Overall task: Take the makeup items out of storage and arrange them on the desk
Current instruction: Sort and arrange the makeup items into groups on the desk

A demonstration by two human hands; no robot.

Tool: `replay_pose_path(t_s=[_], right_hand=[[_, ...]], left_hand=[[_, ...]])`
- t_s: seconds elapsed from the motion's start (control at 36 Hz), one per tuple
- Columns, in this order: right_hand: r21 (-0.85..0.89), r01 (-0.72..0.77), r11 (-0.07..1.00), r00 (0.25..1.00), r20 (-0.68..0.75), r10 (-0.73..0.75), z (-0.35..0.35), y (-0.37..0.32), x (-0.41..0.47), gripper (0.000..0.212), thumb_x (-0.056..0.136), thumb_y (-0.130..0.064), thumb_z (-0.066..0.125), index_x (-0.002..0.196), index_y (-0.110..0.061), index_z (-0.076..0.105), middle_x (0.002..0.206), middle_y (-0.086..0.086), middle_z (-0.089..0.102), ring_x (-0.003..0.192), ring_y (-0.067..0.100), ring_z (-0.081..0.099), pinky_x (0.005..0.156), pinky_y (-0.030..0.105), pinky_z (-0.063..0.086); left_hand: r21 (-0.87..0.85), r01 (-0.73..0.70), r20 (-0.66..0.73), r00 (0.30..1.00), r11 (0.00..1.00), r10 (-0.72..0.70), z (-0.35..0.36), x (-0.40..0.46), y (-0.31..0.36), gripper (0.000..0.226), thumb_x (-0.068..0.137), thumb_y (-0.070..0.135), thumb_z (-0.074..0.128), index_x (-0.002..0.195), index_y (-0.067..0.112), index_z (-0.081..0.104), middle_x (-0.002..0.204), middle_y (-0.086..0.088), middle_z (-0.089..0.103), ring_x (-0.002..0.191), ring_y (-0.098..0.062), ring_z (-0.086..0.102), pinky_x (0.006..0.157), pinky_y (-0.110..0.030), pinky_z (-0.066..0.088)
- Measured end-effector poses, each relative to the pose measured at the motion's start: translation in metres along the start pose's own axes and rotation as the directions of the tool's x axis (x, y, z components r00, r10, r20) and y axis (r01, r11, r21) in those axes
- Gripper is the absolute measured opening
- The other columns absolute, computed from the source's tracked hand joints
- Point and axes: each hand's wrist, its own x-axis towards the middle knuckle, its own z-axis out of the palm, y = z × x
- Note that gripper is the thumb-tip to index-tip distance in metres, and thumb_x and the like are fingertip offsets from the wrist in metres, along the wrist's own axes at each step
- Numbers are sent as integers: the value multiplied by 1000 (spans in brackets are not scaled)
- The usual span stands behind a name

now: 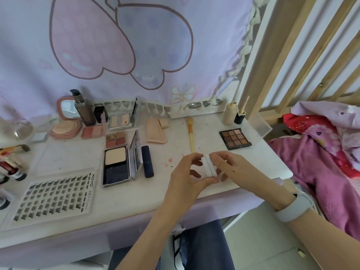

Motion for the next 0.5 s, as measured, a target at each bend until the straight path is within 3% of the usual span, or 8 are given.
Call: replay_pose_path(t_s=[0.06,0.11,0.19,0.28,0.36,0.5], right_hand=[[-139,12,990,1000,0,-12,-2,4,1,46,76,-64,38,101,-29,54,72,-14,59,61,-4,56,60,11,39],[-166,27,986,999,35,-22,-7,9,2,30,85,-55,47,104,-32,52,80,-19,59,68,-8,56,62,10,39],[-165,74,984,993,101,-58,-18,13,4,38,87,-39,58,123,-31,49,102,-19,56,90,-3,56,70,7,43],[-122,157,980,985,84,-148,-29,16,5,46,86,-26,63,126,-37,42,108,-19,51,91,-5,53,75,5,44],[-46,208,977,978,-20,-210,-43,22,8,51,86,-12,62,127,-35,41,111,-11,52,91,-4,54,78,14,48],[124,220,968,937,-304,-174,-54,51,4,44,84,0,62,121,-19,50,115,1,54,102,12,59,76,13,49]], left_hand=[[9,6,20,1000,1000,-6,3,1,-1,57,62,43,81,106,49,44,102,25,56,82,2,58,73,-13,49],[-8,23,32,999,1000,-22,5,3,-1,56,61,42,82,100,51,43,100,25,57,81,3,58,71,-11,48],[-41,31,39,999,999,-29,8,7,-1,54,62,31,85,96,48,46,98,22,60,81,3,60,69,-8,47],[-71,41,61,997,997,-36,6,14,-2,61,62,23,85,104,44,46,102,20,60,92,1,60,76,-13,49],[-86,59,101,994,995,-51,3,20,-4,74,64,22,84,119,48,42,111,20,53,102,0,56,85,-21,51],[-26,31,109,994,999,-28,14,27,-4,60,71,21,80,111,51,47,118,23,51,106,3,53,87,-13,47]])
